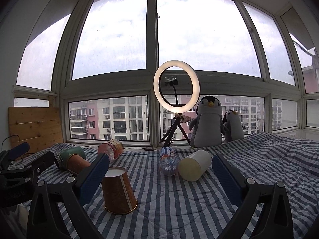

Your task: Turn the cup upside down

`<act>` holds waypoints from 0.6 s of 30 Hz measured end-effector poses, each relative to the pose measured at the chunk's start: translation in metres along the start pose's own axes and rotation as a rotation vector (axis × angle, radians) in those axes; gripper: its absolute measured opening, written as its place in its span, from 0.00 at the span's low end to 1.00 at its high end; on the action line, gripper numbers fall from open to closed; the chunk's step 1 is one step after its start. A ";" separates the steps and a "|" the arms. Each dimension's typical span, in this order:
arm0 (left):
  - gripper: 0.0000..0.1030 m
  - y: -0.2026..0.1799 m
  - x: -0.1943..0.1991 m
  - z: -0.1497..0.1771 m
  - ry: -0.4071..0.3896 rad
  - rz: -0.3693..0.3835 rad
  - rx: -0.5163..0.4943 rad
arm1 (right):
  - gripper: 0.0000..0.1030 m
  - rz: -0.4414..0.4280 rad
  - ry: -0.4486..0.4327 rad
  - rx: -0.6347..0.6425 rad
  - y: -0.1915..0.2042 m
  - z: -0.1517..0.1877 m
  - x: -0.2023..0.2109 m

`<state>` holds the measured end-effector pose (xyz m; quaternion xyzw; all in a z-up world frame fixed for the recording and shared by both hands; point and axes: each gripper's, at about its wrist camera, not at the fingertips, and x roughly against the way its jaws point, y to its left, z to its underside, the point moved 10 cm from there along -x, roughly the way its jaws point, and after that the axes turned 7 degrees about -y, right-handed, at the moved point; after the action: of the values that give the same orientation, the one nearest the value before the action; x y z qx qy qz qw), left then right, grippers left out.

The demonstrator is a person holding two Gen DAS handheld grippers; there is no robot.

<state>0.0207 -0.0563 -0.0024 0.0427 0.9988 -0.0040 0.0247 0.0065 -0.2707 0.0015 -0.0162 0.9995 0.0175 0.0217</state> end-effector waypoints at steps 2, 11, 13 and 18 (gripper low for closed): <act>1.00 0.000 0.000 0.000 0.000 0.000 0.000 | 0.99 0.003 -0.005 -0.001 0.000 -0.001 0.001; 1.00 0.000 0.000 0.000 -0.001 -0.001 -0.001 | 0.99 0.001 -0.006 -0.002 0.001 -0.002 0.000; 1.00 0.000 0.000 0.000 -0.001 -0.001 -0.001 | 0.99 0.001 -0.005 -0.002 0.001 -0.002 0.000; 1.00 0.000 0.000 0.000 -0.001 -0.001 -0.001 | 0.99 0.001 -0.005 -0.002 0.001 -0.002 0.000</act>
<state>0.0206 -0.0563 -0.0023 0.0423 0.9988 -0.0037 0.0253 0.0065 -0.2701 0.0032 -0.0158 0.9994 0.0186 0.0241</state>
